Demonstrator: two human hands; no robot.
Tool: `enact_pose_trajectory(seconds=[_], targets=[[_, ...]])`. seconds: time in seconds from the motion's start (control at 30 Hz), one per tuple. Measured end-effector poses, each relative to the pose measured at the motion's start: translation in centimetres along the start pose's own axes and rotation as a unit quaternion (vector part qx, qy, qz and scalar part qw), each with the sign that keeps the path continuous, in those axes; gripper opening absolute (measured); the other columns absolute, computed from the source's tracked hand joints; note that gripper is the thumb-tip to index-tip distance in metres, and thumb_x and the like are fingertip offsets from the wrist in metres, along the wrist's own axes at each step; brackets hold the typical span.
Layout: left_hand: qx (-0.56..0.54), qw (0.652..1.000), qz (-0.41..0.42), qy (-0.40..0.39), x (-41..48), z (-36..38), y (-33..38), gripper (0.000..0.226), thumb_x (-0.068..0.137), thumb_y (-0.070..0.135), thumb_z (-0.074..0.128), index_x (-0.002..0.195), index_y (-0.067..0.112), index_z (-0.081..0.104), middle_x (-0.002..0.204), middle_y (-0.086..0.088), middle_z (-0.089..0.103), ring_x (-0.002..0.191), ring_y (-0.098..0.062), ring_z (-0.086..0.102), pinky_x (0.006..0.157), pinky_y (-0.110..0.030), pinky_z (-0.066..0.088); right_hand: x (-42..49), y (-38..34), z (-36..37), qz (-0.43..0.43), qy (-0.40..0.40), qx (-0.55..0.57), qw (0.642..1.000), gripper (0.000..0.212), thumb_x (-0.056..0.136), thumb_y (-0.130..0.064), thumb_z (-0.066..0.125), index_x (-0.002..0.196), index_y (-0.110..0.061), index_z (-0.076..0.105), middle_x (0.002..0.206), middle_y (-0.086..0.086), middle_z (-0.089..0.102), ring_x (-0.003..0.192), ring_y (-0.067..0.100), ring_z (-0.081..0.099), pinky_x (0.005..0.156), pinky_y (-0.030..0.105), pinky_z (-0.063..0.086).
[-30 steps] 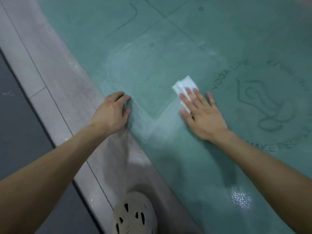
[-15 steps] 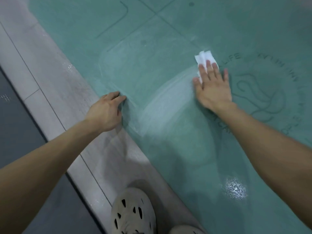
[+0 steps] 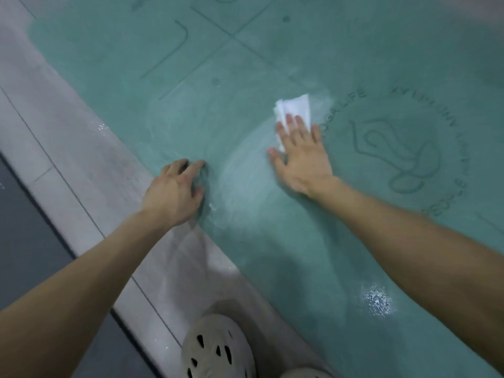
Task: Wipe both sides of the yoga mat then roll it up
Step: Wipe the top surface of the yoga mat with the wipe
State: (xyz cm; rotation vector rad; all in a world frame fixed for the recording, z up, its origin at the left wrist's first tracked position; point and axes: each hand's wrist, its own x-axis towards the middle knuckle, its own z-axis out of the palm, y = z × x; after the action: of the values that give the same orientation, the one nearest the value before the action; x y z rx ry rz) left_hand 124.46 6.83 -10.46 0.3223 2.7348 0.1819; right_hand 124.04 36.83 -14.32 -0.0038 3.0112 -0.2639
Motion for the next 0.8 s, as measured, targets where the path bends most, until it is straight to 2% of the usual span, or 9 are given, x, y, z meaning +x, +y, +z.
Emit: enact_pose_trajectory(seconds=[0.13,0.2,0.3,0.4,0.57,0.6,0.67,0.73,0.8], targets=[[-0.002,0.999,0.005,0.035,0.3,1.3,2.2,0.060,0.088,0.039,0.052,0.147,0.026,0.055,0.147,-0.013,0.052,0.131,-0.042,0.049,0.109,-0.054,0.047,-9.2,-4.7,3.0,-0.330,-0.059,-0.030,0.941,0.065,0.110,-0.057,0.027,0.168,-0.028,0.022,0.176,-0.003,0.011,0.163,0.016,0.003,0.132,0.049,0.001],[0.000,0.999,-0.009,0.033,0.4,1.2,2.5,0.059,0.091,0.039,0.058,0.148,0.028,0.054,0.151,-0.011,0.049,0.134,-0.041,0.046,0.113,-0.052,0.044,-5.8,0.6,1.4,-0.252,-0.037,-0.030,0.967,0.063,0.110,-0.058,0.021,0.168,-0.036,0.013,0.177,-0.008,0.005,0.163,0.012,-0.001,0.131,0.054,0.000],[-0.010,1.000,-0.012,0.013,0.9,0.5,2.6,0.058,0.094,0.037,0.065,0.151,0.030,0.052,0.155,-0.009,0.046,0.140,-0.038,0.042,0.117,-0.049,0.039,0.1,10.0,-2.6,0.039,-0.036,-0.042,0.998,0.071,0.103,-0.068,0.005,0.168,-0.038,0.002,0.177,-0.009,-0.006,0.162,0.012,-0.006,0.129,0.060,-0.004],[-0.028,0.997,0.042,0.052,1.1,0.5,2.7,0.050,0.094,0.033,0.068,0.143,0.024,0.060,0.144,-0.007,0.057,0.133,-0.036,0.051,0.113,-0.046,0.044,-1.1,7.7,-2.4,0.086,-0.019,-0.008,0.996,0.089,0.098,-0.077,0.001,0.169,-0.025,0.009,0.177,0.001,-0.004,0.163,0.019,-0.006,0.130,0.056,0.000],[-0.027,0.989,0.101,0.101,1.2,2.5,4.7,0.044,0.093,0.035,0.054,0.134,0.022,0.068,0.135,-0.008,0.062,0.120,-0.037,0.057,0.106,-0.047,0.050,-12.1,-3.0,2.3,-0.317,-0.082,-0.032,0.944,0.072,0.107,-0.067,0.022,0.168,-0.029,0.019,0.177,-0.003,0.008,0.163,0.016,0.001,0.132,0.049,0.001],[-0.020,0.989,0.102,0.102,1.1,2.7,4.8,0.046,0.093,0.037,0.054,0.134,0.023,0.068,0.136,-0.008,0.061,0.119,-0.038,0.056,0.106,-0.048,0.050,-10.9,-1.1,1.5,-0.299,-0.064,-0.036,0.951,0.069,0.108,-0.064,0.021,0.168,-0.032,0.016,0.177,-0.005,0.008,0.163,0.015,0.002,0.132,0.049,-0.001],[-0.022,0.991,0.097,0.086,0.9,2.5,4.8,0.048,0.093,0.041,0.057,0.137,0.024,0.066,0.141,-0.009,0.059,0.123,-0.038,0.055,0.109,-0.047,0.048,-6.6,5.3,-0.8,-0.098,-0.029,-0.031,0.994,0.070,0.106,-0.065,0.007,0.169,-0.033,0.007,0.177,-0.007,0.001,0.163,0.015,-0.001,0.131,0.052,-0.003],[-0.011,0.993,0.099,0.056,0.7,2.0,4.7,0.055,0.092,0.045,0.068,0.144,0.026,0.061,0.147,-0.009,0.054,0.129,-0.038,0.051,0.113,-0.047,0.045,-3.3,12.3,-3.3,0.121,-0.031,-0.034,0.992,0.078,0.101,-0.070,-0.006,0.169,-0.031,-0.001,0.177,-0.005,-0.007,0.163,0.016,-0.006,0.130,0.058,-0.003],[0.000,0.994,0.100,0.036,0.6,1.7,4.8,0.066,0.088,0.047,0.077,0.148,0.028,0.057,0.151,-0.009,0.051,0.132,-0.038,0.049,0.113,-0.047,0.044,-3.0,14.4,-3.9,0.189,-0.015,-0.033,0.981,0.083,0.100,-0.071,-0.007,0.169,-0.025,0.001,0.177,0.002,-0.004,0.163,0.021,-0.004,0.130,0.059,-0.001]])
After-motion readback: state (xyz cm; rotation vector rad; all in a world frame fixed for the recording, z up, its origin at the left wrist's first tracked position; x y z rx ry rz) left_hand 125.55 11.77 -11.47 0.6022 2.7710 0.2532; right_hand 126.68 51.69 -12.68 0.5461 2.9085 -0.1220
